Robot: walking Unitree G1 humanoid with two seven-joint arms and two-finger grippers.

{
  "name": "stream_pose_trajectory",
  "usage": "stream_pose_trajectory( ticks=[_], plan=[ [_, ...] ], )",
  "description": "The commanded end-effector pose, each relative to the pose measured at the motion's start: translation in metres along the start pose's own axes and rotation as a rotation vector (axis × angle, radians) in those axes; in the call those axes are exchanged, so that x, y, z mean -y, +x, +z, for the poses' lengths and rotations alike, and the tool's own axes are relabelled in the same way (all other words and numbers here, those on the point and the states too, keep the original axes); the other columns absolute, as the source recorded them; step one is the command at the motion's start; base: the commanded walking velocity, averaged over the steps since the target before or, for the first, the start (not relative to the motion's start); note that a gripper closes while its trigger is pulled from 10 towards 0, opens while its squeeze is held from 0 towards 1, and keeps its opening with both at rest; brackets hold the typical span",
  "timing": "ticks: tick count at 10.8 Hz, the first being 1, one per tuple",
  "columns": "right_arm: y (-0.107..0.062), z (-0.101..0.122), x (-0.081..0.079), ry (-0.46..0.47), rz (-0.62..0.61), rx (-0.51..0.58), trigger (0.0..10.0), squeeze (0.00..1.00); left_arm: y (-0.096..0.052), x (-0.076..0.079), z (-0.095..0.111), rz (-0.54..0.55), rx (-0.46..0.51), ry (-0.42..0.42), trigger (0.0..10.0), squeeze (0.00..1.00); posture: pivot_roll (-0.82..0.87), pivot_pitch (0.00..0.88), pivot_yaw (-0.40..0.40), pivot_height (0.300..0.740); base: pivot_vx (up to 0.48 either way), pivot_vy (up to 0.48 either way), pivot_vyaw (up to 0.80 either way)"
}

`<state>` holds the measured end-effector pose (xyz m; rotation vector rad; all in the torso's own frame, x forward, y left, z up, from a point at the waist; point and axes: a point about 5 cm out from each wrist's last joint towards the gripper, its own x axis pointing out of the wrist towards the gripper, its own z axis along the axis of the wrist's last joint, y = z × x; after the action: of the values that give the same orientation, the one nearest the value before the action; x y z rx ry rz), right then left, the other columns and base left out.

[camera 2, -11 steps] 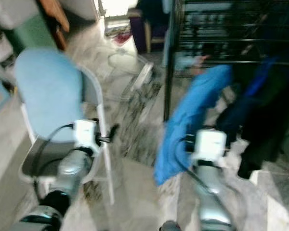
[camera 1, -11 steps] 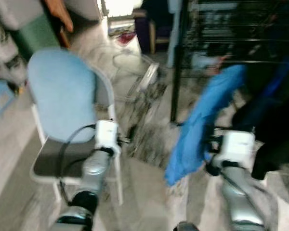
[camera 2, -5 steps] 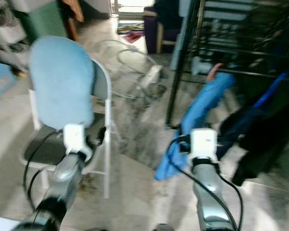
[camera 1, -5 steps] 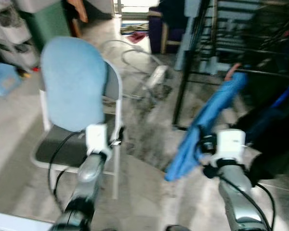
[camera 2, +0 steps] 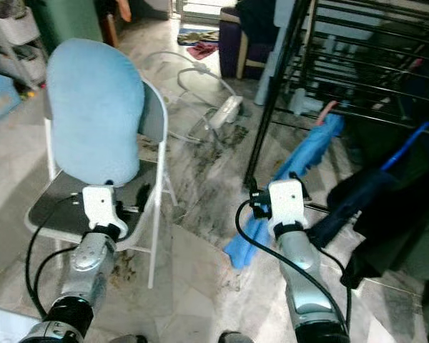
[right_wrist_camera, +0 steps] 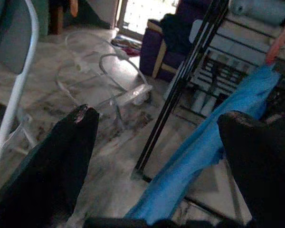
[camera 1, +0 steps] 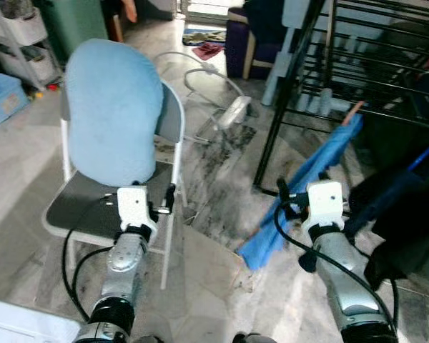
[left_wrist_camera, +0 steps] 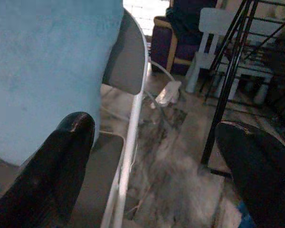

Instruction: Hang hanger

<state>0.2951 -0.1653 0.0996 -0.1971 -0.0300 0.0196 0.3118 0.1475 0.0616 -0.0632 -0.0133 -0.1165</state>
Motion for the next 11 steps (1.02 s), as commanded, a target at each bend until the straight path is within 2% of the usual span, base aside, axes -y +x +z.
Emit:
stream_pose_trajectory(
  ticks=[1, 2, 4, 6, 7, 8, 11],
  plan=[
    [-0.002, -0.003, 0.007, 0.014, -0.057, -0.016, 10.0, 0.0, 0.0, 0.004, -0.003, -0.023, -0.023, -0.007, 10.0, 0.0, -0.13, 0.114, -0.007, 0.74, 0.0, 0.0, 0.0],
    [-0.007, -0.007, 0.011, 0.024, -0.084, -0.022, 10.0, 0.0, 0.0, 0.011, -0.005, -0.047, -0.035, -0.015, 10.0, 0.0, -0.15, 0.122, 0.011, 0.74, 0.0, 0.0, -0.8],
    [-0.015, -0.011, 0.011, 0.035, -0.125, -0.029, 10.0, 0.0, -0.004, 0.009, -0.01, -0.062, -0.06, -0.015, 10.0, 0.0, -0.16, 0.107, 0.005, 0.74, 0.0, 0.0, 0.0],
    [-0.012, -0.014, 0.002, 0.017, -0.052, -0.037, 10.0, 0.0, -0.004, 0.008, -0.011, -0.028, -0.055, -0.028, 10.0, 0.0, -0.13, 0.091, -0.027, 0.74, 0.0, 0.0, 0.0],
    [-0.008, -0.008, 0.002, 0.014, -0.028, -0.018, 10.0, 0.0, -0.001, 0.008, -0.005, -0.011, -0.027, -0.046, 10.0, 0.0, -0.12, 0.094, -0.025, 0.74, 0.0, 0.0, 0.0],
    [-0.005, -0.006, 0.005, 0.02, -0.047, -0.016, 10.0, 0.0, 0.0, 0.008, -0.003, -0.038, -0.018, -0.04, 10.0, 0.0, -0.13, 0.1, -0.028, 0.74, 0.296, 0.0, 0.0],
    [-0.006, -0.004, 0.007, 0.037, -0.078, -0.007, 10.0, 0.0, 0.007, 0.02, -0.002, -0.082, -0.025, -0.048, 10.0, 0.0, -0.17, 0.101, -0.004, 0.74, 0.368, 0.0, -0.73]
  ],
)
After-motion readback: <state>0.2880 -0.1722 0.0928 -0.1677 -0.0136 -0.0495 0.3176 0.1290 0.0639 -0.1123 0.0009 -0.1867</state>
